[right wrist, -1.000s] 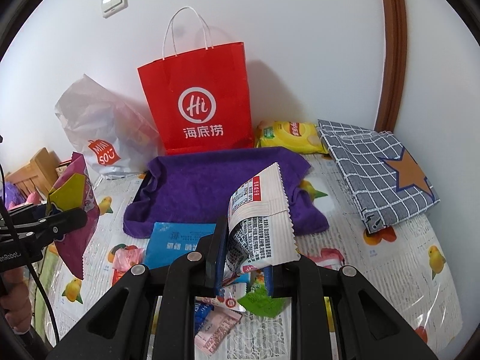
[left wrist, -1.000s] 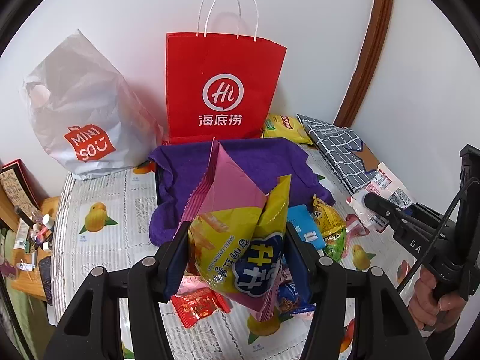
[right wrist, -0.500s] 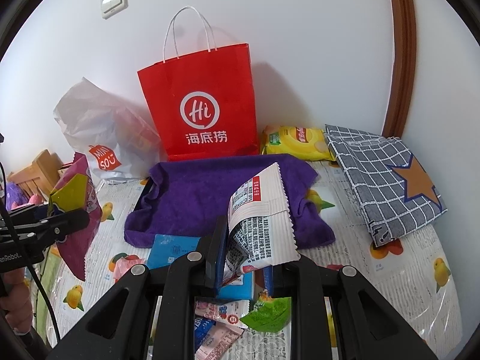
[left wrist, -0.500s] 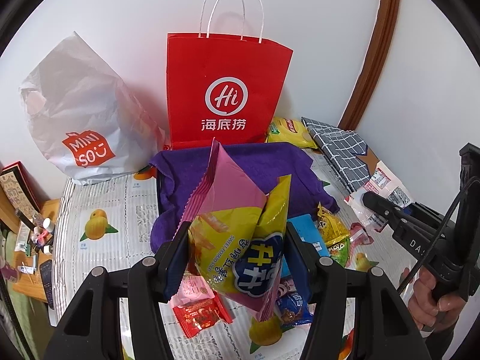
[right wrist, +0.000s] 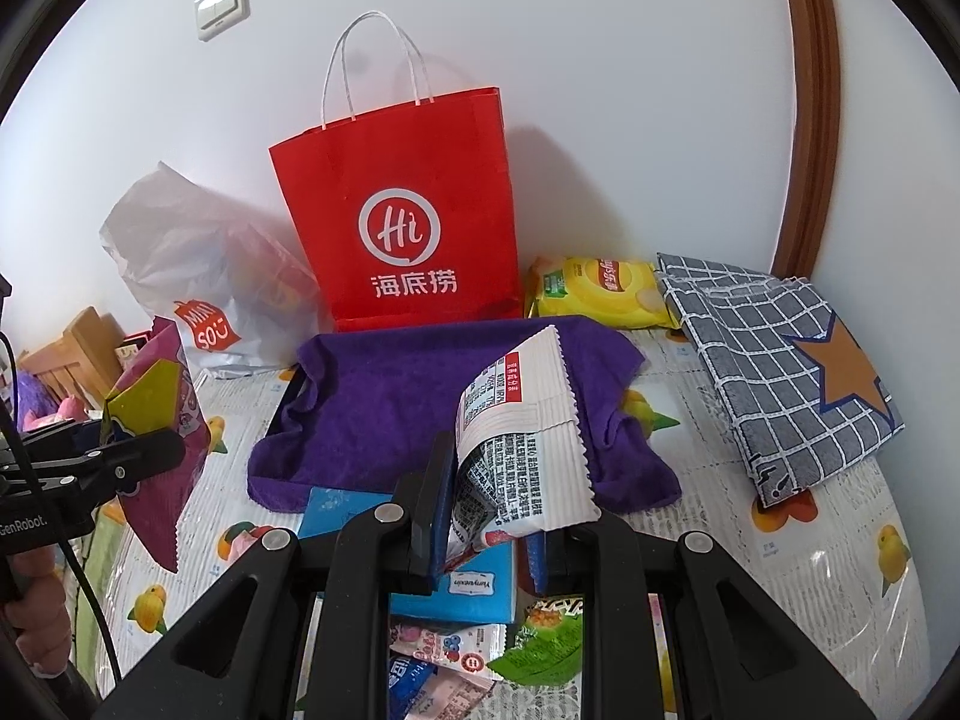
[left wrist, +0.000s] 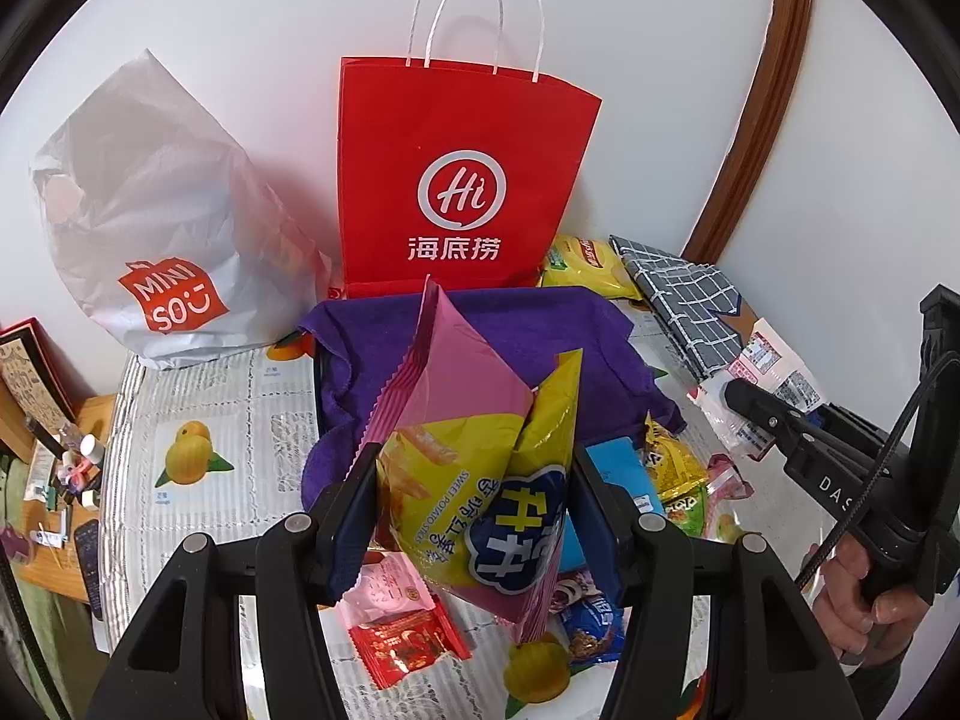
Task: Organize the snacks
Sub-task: 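Carry both held packets over the purple towel with both tools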
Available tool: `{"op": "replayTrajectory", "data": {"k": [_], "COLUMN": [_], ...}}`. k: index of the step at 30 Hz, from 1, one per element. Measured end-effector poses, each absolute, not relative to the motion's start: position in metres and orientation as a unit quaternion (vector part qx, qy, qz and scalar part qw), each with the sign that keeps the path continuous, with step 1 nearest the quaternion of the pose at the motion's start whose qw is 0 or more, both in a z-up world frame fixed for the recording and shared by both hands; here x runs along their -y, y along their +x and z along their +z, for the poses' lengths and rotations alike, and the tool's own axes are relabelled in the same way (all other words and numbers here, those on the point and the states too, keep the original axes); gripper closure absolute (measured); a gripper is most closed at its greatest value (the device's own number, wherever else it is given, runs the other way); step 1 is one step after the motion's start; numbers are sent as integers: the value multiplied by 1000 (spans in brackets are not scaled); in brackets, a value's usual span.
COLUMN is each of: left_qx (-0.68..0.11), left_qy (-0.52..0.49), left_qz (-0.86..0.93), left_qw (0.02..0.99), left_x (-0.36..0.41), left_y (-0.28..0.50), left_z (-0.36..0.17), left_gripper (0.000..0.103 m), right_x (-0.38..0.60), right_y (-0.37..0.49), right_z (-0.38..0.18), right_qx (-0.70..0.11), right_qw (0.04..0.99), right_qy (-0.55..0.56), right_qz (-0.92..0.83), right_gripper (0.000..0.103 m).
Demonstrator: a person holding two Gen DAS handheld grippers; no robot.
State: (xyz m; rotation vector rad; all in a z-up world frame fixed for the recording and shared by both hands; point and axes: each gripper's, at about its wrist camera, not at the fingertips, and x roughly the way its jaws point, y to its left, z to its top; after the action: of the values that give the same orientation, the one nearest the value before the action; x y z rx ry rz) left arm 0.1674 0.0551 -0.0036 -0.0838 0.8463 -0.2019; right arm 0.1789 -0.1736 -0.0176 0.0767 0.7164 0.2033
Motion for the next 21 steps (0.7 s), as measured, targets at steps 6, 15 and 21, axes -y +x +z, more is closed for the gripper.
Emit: {"op": "replayTrajectory", "data": {"k": [6, 15, 21], "left_qx": [-409, -411, -419], "left_qy": [-43, -47, -54], "left_qz": [-98, -90, -76], "left_qw": [906, 906, 903], "left_x": [-59, -60, -60], "left_y": [173, 186, 203], "left_z": [-4, -8, -17], "left_gripper": [46, 46, 46], "right_x": [171, 170, 175], "right_y": [184, 199, 217], "right_z": [-17, -22, -23], "right_qx": [-347, -355, -357], "right_qw": [932, 929, 927], "right_qy": [36, 29, 23], "right_qz": [100, 102, 109], "right_gripper": [82, 82, 82]}}
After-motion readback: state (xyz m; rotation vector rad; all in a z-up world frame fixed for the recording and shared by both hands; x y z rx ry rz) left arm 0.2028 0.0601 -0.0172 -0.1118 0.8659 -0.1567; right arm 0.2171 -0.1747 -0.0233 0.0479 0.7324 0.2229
